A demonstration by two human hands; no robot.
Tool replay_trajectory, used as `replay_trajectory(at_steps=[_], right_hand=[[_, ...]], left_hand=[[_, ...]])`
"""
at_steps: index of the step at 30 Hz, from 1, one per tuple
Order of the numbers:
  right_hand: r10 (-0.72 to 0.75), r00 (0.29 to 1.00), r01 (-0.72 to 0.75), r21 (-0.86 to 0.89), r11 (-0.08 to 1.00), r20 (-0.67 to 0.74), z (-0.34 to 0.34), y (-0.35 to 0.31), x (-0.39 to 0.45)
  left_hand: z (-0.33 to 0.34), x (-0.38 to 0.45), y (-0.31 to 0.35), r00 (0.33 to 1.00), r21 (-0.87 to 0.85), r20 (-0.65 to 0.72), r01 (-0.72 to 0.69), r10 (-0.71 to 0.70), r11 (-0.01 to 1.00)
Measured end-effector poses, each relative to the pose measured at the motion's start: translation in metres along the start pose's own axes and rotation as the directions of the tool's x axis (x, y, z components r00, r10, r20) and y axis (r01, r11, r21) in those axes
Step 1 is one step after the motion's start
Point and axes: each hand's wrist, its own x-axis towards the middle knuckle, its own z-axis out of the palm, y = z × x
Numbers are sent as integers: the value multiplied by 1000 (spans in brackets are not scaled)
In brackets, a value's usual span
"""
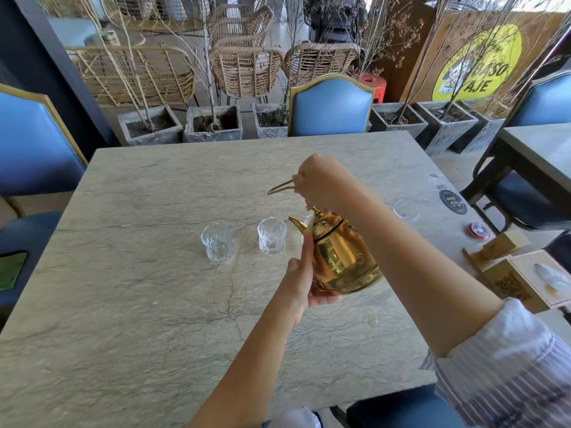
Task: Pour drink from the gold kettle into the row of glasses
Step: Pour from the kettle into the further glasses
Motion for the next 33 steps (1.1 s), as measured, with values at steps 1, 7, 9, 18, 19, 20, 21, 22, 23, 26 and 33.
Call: replay_trajectory(at_steps=[1, 7, 9, 18, 19, 20, 21, 22, 23, 26, 33], right_hand=[[0, 1000, 0, 7, 1000, -3, 1, 2, 0], [1, 1000, -1, 34, 999, -25, 11, 15, -3], [-11, 999, 14, 68, 998, -45, 17, 21, -3], [-59, 990, 78, 143, 987, -131, 35, 39, -8], [-67, 989, 88, 155, 984, -132, 37, 40, -9], [-76, 989, 98, 166, 981, -130, 38, 40, -9], [-85, 988, 107, 177, 978, -126, 39, 39, -10], [-92, 988, 114, 190, 975, -121, 39, 38, -10], [-102, 988, 124, 202, 972, -115, 39, 37, -10], [-131, 987, 149, 242, 959, -88, 40, 29, -8], [-230, 973, 225, 235, 946, -6, 50, -3, 7]], left_hand=[[0, 1, -1, 1000, 1, 0, -3, 3, 1000], [-9, 12, -8, 998, 6, -58, 37, -37, 999], [-12, 15, -10, 996, 22, -81, 50, -48, 998], [-24, 9, -2, 974, 74, -221, 74, -56, 995], [-25, 9, -1, 971, 68, -230, 75, -57, 995], [-27, 9, -1, 970, 63, -239, 73, -56, 995], [-29, 8, 0, 968, 59, -245, 69, -52, 996], [-31, 8, 0, 967, 56, -252, 63, -47, 996], [-33, 7, 1, 965, 52, -258, 56, -41, 997], [-41, 3, 2, 959, 30, -281, 43, -33, 999], [-65, 1, 0, 943, -46, -332, -6, -10, 999]])
